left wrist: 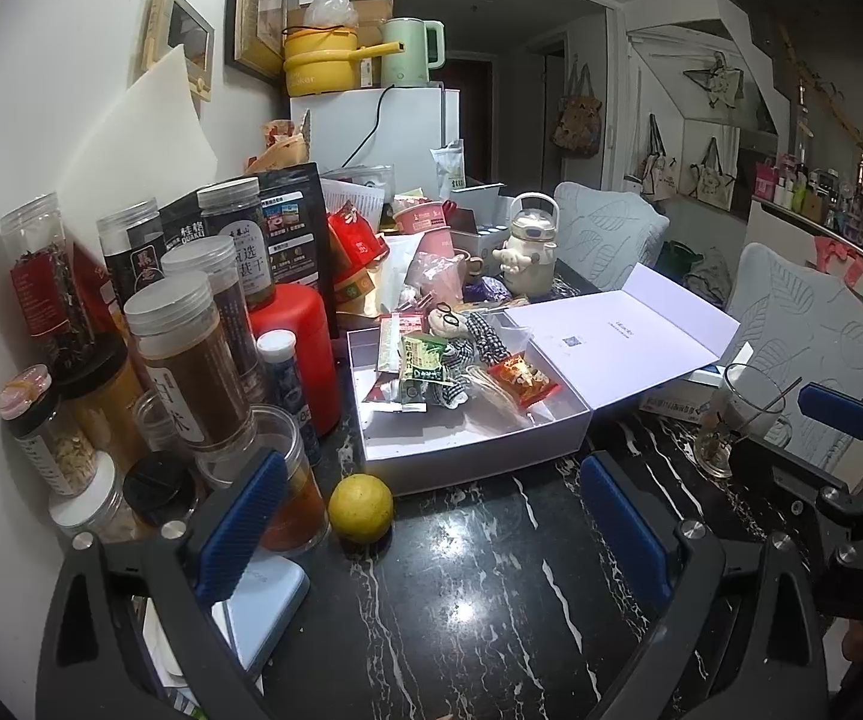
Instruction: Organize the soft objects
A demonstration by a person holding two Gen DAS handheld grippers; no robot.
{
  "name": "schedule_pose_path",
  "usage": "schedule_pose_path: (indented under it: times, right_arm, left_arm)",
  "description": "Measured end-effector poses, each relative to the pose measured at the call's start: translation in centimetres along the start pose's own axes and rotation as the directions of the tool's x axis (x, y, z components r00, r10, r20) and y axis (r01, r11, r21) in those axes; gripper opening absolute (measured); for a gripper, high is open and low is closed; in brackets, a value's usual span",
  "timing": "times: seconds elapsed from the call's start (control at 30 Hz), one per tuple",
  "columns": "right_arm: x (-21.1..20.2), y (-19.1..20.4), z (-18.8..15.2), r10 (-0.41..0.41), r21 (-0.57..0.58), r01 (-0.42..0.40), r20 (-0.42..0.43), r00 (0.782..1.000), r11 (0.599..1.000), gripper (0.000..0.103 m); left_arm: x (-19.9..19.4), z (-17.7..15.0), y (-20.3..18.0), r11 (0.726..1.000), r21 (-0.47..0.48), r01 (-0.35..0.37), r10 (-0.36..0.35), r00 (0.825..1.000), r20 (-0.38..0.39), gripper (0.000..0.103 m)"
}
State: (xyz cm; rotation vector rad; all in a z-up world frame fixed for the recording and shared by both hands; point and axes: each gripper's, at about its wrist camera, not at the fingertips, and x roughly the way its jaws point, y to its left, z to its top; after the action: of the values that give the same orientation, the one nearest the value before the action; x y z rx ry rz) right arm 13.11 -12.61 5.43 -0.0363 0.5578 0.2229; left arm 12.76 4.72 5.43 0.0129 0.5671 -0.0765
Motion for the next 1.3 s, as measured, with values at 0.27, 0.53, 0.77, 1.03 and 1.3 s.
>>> schedule_pose_path:
  times: [0.27,0.53,0.77,1.03,1.3]
  right_arm:
    - [0.4,-0.5,-0.3,-0.004,0.01,0.005,-0.011,1.0,1.0,0.093]
    - [0.5,-0.9,-0.6,-0.017,0.011,0.017,-0.02,1.0,1.0,0.093]
    - [0.5,-1.2,-0.8,-0.033,0.003,0.033,-0.021,0.999,0.999,0.093]
    - [0.5,-1.3,-0.8,-0.036,0.003,0.036,-0.024,0.999,0.999,0.093]
    - [0.5,-1.9,-1.0,-0.03,0.012,0.031,-0.032,0.999,0.999,0.093]
  left_arm:
    - [0.3,0.0,-0.1,1.0,0.003,-0.002,0.002,1.0,-0.007,0.1]
    - [0.5,0.0,-0.3,1.0,0.014,-0.011,0.011,1.0,-0.007,0.1]
    - [0.6,-0.2,-0.8,0.999,0.03,-0.016,0.016,1.0,-0.004,0.1]
    - [0.4,-0.2,-1.0,0.999,0.031,-0.008,0.008,1.0,-0.005,0.1]
    - [0.6,-0.2,-1.3,1.0,0.031,-0.001,0.001,1.0,-0.016,0.1]
